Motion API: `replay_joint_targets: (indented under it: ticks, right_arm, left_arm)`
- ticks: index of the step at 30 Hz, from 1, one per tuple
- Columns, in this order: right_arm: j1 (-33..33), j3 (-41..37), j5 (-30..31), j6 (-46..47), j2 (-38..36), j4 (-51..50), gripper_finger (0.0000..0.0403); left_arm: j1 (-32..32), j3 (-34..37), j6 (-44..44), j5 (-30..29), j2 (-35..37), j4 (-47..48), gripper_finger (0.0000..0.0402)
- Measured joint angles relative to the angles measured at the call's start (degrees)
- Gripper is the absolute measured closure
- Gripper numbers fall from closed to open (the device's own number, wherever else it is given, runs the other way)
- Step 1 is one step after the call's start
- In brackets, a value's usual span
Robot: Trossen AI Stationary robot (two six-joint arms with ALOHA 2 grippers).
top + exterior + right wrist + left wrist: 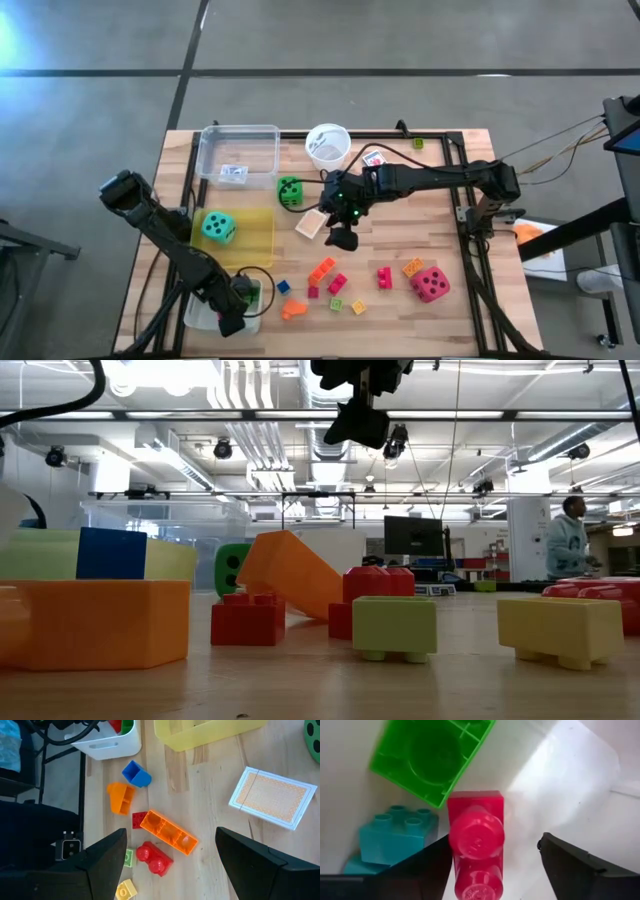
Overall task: Pick & Place Toys
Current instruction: Put the top red game piece into the white bin, then put the dark blue game piece into the white bin
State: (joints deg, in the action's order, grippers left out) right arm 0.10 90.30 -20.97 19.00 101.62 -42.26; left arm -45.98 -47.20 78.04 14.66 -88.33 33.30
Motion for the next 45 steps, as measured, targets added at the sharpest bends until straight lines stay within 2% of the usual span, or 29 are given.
replay_joint_targets:
  ticks: [5,19,28,34,38,42,45]
  right_arm:
    - [0.01,0.0,0.01,0.02,0.0,0.0,0.0106]
    - [0.01,0.0,0.02,0.04,0.0,0.02,0.0106]
    - [0.0,0.0,0.02,0.56,0.0,-0.01,0.0106]
    - [0.22,0.0,0.05,-8.1,-0.15,-3.2,0.0106]
    - [0.31,-0.81,0.28,-13.17,-0.2,-5.23,0.0106]
    - [0.28,-1.62,4.15,-11.37,-0.2,-8.17,0.0106]
    - [0.28,-1.86,7.54,-9.87,-0.2,-11.38,0.0106]
  left_arm:
    - [0.04,-0.02,1.08,0.81,0.02,0.03,0.0097]
    - [0.07,-0.13,3.23,4.3,1.33,-0.09,0.0095]
    - [0.07,-0.13,4.52,4.5,6.06,-0.32,0.0099]
    - [0.35,-0.13,7.88,4.63,13.13,-0.66,0.0099]
    - [1.47,-0.13,10.29,2.47,18.54,-0.55,0.0099]
    - [3.9,-0.15,12.24,-3.38,22.69,0.24,0.0099]
    - [7.32,-0.13,11.81,-4.84,23.78,1.32,0.0099]
